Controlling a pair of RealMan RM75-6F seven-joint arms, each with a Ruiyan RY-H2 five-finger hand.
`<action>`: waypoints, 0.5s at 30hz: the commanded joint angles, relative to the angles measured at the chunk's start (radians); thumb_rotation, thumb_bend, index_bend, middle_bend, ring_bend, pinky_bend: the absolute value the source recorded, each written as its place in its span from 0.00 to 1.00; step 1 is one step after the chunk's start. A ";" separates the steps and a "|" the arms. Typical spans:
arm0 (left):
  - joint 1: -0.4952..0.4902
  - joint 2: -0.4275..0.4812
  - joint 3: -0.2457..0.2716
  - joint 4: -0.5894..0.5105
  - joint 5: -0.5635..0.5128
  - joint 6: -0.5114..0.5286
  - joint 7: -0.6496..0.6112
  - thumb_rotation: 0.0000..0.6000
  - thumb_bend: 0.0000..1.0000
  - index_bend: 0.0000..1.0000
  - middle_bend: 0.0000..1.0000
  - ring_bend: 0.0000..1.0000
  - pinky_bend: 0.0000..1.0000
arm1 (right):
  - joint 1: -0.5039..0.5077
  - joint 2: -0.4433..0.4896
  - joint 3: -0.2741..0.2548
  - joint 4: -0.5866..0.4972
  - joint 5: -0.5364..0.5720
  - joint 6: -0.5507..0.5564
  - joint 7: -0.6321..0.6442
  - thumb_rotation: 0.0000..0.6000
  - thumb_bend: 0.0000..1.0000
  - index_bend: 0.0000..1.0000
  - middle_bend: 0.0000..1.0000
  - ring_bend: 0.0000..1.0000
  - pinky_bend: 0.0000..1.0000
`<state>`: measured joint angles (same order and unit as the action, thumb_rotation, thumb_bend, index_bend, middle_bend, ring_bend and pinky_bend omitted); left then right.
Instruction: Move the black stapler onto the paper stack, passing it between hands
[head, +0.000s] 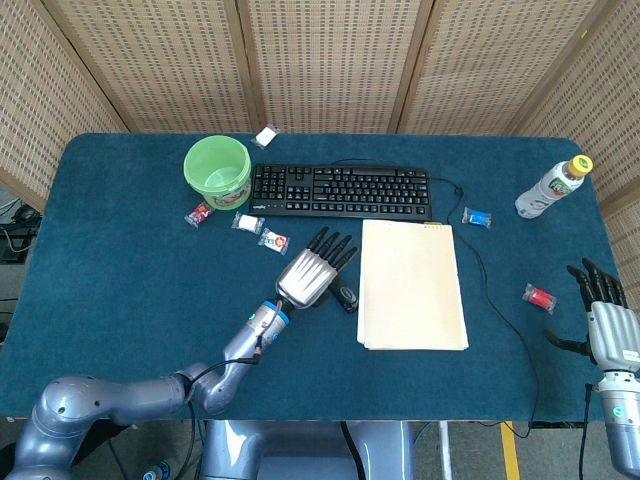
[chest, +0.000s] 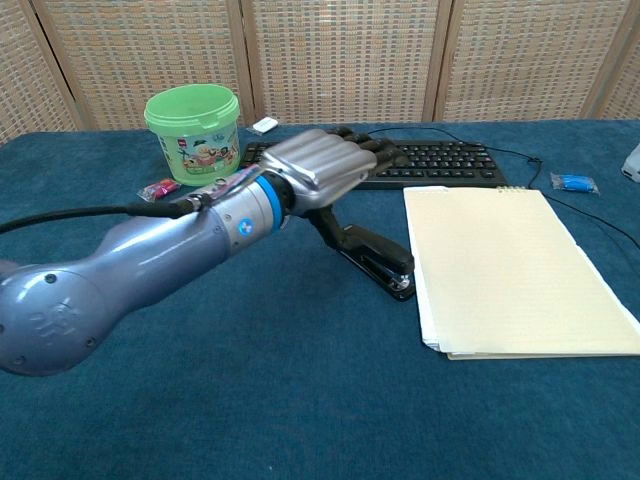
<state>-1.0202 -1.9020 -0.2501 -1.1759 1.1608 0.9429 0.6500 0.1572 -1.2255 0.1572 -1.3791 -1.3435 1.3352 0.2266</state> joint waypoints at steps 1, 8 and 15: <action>0.125 0.163 0.019 -0.130 -0.022 0.112 -0.021 1.00 0.26 0.00 0.00 0.00 0.00 | 0.000 0.000 -0.005 -0.012 -0.011 0.007 -0.015 1.00 0.11 0.13 0.00 0.00 0.00; 0.309 0.424 0.078 -0.374 -0.045 0.232 -0.095 1.00 0.17 0.00 0.00 0.00 0.00 | 0.000 -0.005 -0.016 -0.044 -0.026 0.018 -0.068 1.00 0.11 0.13 0.00 0.00 0.00; 0.450 0.542 0.155 -0.436 0.017 0.353 -0.174 1.00 0.17 0.00 0.00 0.00 0.00 | 0.003 -0.013 -0.024 -0.057 -0.037 0.022 -0.103 1.00 0.11 0.13 0.00 0.00 0.00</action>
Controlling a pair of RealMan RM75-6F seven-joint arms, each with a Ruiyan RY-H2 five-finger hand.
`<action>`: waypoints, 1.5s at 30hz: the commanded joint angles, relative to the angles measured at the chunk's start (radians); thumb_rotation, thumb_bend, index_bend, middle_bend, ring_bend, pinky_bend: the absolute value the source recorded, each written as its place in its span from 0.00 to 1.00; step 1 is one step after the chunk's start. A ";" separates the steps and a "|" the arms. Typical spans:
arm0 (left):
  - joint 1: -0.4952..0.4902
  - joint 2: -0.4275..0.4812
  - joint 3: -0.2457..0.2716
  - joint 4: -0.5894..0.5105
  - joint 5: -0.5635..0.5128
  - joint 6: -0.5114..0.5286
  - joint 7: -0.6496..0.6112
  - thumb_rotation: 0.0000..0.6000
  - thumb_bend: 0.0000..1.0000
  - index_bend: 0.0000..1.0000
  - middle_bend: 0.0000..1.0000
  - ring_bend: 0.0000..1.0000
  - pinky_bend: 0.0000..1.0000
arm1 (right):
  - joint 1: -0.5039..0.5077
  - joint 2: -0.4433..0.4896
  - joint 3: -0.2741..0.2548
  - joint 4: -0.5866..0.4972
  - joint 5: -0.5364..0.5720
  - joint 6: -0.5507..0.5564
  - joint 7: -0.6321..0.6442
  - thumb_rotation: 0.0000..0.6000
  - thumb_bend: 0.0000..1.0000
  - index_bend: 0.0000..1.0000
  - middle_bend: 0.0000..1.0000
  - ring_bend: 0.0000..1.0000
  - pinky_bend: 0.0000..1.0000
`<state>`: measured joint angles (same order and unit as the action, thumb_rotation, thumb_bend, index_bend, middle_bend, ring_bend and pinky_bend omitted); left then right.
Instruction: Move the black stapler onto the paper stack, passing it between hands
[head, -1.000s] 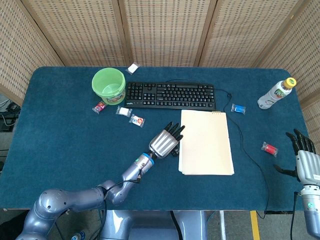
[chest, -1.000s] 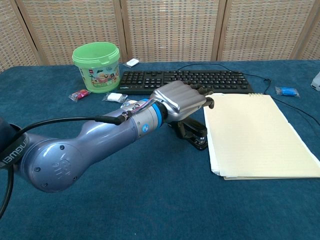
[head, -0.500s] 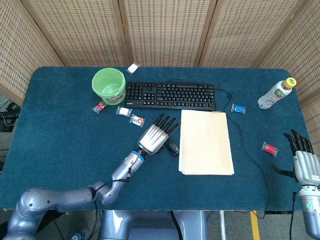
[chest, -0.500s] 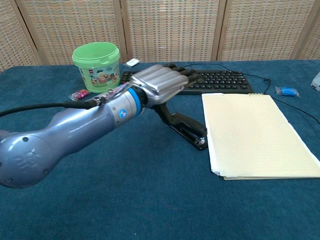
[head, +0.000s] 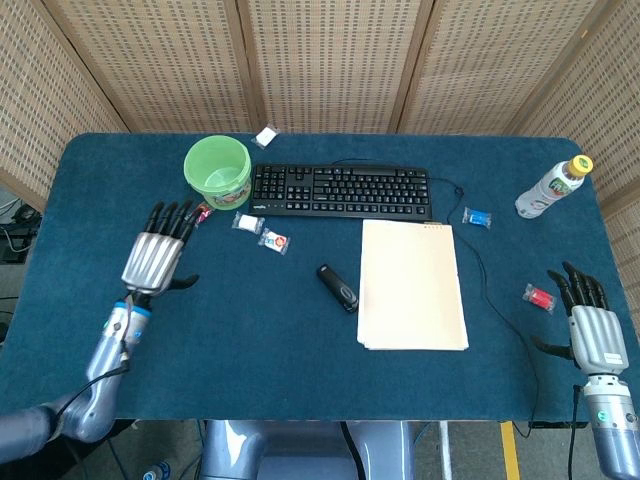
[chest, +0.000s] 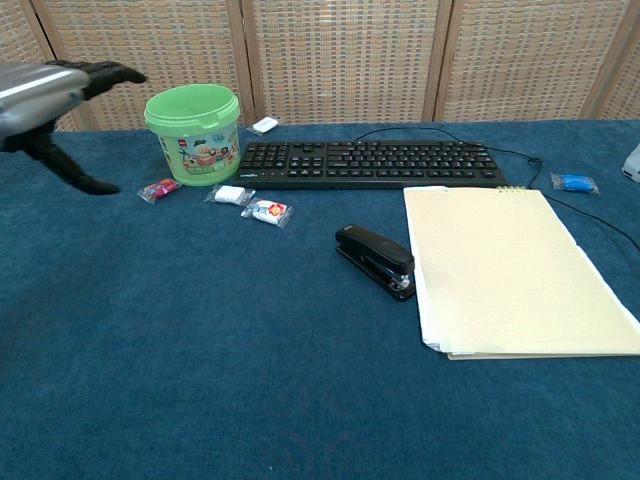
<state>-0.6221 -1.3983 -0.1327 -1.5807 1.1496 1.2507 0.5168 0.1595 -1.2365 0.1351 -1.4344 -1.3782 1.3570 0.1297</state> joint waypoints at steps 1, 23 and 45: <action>0.065 0.046 0.044 -0.035 0.033 0.055 -0.052 1.00 0.17 0.00 0.00 0.00 0.00 | 0.002 -0.003 -0.003 -0.002 -0.003 0.000 -0.009 1.00 0.11 0.13 0.00 0.00 0.00; 0.333 0.114 0.162 0.056 0.205 0.223 -0.295 1.00 0.18 0.00 0.00 0.00 0.00 | 0.084 -0.017 0.033 -0.329 -0.014 -0.031 -0.245 1.00 0.11 0.16 0.00 0.00 0.02; 0.354 0.165 0.100 0.082 0.188 0.134 -0.443 1.00 0.18 0.00 0.00 0.00 0.00 | 0.550 -0.523 0.275 -0.461 0.595 -0.045 -0.965 1.00 0.11 0.19 0.00 0.00 0.01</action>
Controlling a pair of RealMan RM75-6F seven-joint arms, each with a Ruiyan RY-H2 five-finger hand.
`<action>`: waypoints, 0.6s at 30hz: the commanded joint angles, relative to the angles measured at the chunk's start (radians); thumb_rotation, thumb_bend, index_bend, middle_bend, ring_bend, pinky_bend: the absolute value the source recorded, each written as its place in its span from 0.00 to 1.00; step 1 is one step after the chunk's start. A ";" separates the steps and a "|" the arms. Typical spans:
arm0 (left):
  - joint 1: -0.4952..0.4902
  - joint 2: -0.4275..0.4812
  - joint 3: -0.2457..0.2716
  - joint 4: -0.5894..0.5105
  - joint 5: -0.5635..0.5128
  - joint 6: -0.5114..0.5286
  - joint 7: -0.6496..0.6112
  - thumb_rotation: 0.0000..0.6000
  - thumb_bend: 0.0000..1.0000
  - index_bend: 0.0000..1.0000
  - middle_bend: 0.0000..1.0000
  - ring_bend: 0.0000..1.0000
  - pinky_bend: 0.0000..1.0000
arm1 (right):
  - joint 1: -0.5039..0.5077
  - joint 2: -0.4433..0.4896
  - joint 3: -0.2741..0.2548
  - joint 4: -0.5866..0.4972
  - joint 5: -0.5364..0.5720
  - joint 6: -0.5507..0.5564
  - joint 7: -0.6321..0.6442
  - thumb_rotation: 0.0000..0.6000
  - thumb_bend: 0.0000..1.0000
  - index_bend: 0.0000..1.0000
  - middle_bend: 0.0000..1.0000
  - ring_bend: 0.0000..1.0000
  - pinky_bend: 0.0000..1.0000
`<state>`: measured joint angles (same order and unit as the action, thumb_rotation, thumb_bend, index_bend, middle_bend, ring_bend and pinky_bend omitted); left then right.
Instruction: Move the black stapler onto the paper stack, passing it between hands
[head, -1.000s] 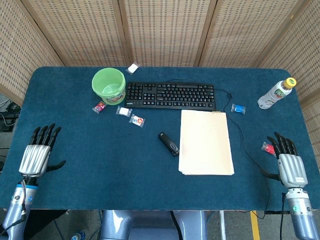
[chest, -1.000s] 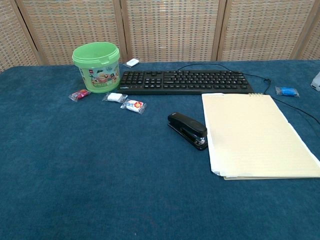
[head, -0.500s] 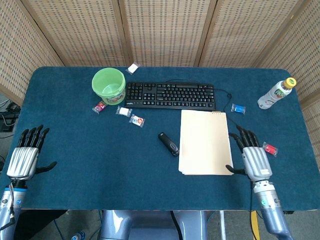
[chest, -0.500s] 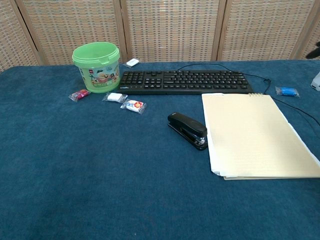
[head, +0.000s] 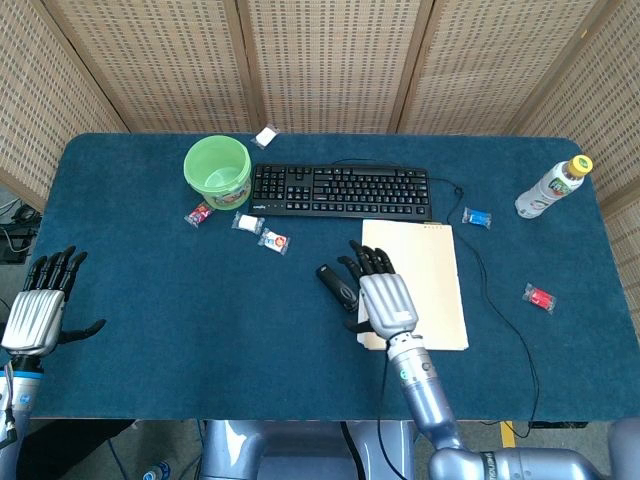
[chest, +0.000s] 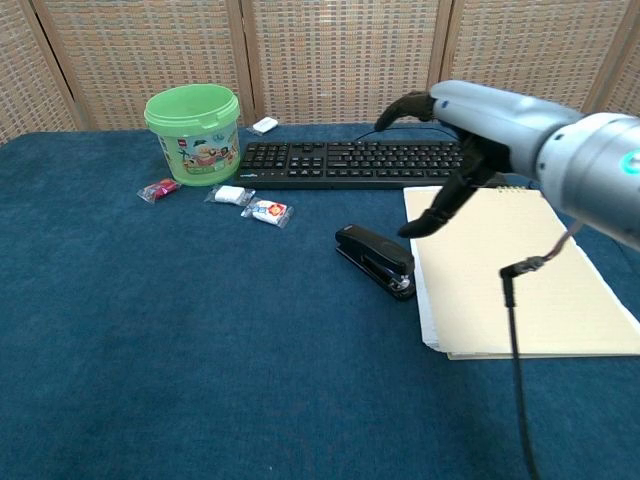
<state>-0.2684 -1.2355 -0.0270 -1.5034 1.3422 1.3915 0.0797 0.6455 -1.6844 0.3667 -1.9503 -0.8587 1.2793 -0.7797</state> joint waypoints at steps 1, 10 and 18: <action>0.001 0.002 -0.009 0.007 -0.007 -0.010 -0.008 1.00 0.18 0.00 0.00 0.00 0.00 | 0.078 -0.092 0.052 0.073 0.093 0.037 -0.062 1.00 0.11 0.19 0.00 0.00 0.01; 0.004 0.005 -0.023 0.015 -0.013 -0.036 -0.025 1.00 0.18 0.00 0.00 0.00 0.00 | 0.139 -0.171 0.074 0.218 0.183 0.046 -0.059 1.00 0.11 0.21 0.00 0.00 0.01; 0.004 0.000 -0.037 0.025 -0.027 -0.061 -0.019 1.00 0.18 0.00 0.00 0.00 0.00 | 0.158 -0.215 0.067 0.312 0.233 0.037 -0.023 1.00 0.12 0.22 0.00 0.00 0.01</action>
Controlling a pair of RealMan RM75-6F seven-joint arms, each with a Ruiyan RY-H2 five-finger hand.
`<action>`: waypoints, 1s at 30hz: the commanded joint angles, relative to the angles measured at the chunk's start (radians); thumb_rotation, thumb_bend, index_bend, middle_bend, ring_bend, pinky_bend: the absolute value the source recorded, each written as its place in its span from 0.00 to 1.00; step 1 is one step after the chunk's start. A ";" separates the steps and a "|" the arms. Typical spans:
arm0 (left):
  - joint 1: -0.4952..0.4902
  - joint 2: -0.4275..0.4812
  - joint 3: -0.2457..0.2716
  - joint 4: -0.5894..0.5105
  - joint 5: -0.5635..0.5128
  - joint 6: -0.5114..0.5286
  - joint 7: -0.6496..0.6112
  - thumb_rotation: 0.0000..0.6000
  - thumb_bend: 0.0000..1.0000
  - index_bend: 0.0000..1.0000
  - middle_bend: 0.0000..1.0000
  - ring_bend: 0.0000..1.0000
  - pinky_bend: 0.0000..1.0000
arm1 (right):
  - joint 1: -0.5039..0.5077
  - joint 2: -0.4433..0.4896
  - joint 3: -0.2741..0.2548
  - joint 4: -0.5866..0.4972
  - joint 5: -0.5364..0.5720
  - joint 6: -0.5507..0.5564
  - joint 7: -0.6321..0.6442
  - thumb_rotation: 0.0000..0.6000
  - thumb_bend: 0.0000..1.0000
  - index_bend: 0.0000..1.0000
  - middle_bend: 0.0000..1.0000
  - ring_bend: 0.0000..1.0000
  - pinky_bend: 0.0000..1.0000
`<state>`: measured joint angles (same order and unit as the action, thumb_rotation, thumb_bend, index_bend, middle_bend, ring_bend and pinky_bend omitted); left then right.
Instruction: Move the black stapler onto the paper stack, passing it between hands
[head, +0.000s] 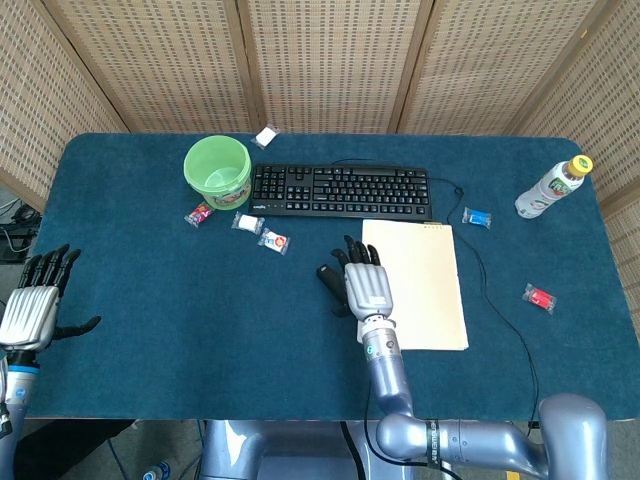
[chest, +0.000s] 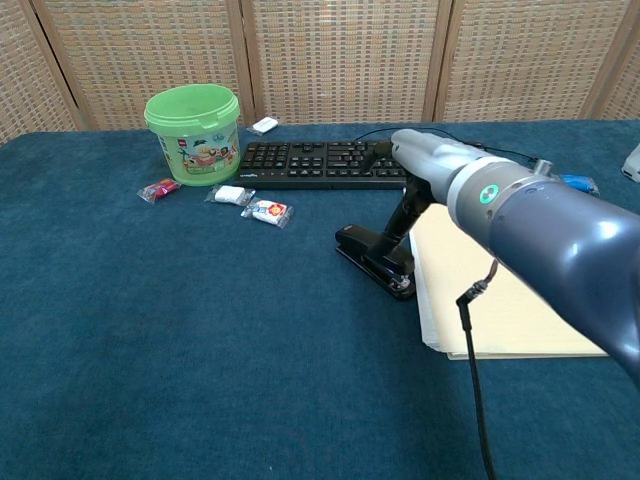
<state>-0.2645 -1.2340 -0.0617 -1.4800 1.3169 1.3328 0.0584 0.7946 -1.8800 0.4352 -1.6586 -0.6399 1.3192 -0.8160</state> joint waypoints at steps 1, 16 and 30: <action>0.000 -0.001 -0.004 0.001 -0.003 -0.004 0.004 1.00 0.18 0.00 0.00 0.00 0.00 | 0.013 -0.028 -0.003 0.026 0.021 -0.005 0.016 1.00 0.12 0.22 0.00 0.00 0.01; 0.006 0.005 -0.014 -0.003 0.004 -0.019 -0.005 1.00 0.18 0.00 0.00 0.00 0.00 | 0.049 -0.084 -0.006 0.170 0.060 -0.036 0.033 1.00 0.12 0.24 0.00 0.00 0.01; 0.009 0.002 -0.021 -0.001 0.007 -0.028 0.001 1.00 0.18 0.00 0.00 0.00 0.00 | 0.063 -0.120 -0.011 0.271 0.083 -0.074 0.049 1.00 0.13 0.25 0.00 0.00 0.01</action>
<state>-0.2559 -1.2322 -0.0828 -1.4812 1.3237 1.3054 0.0592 0.8548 -1.9965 0.4232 -1.3940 -0.5568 1.2483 -0.7690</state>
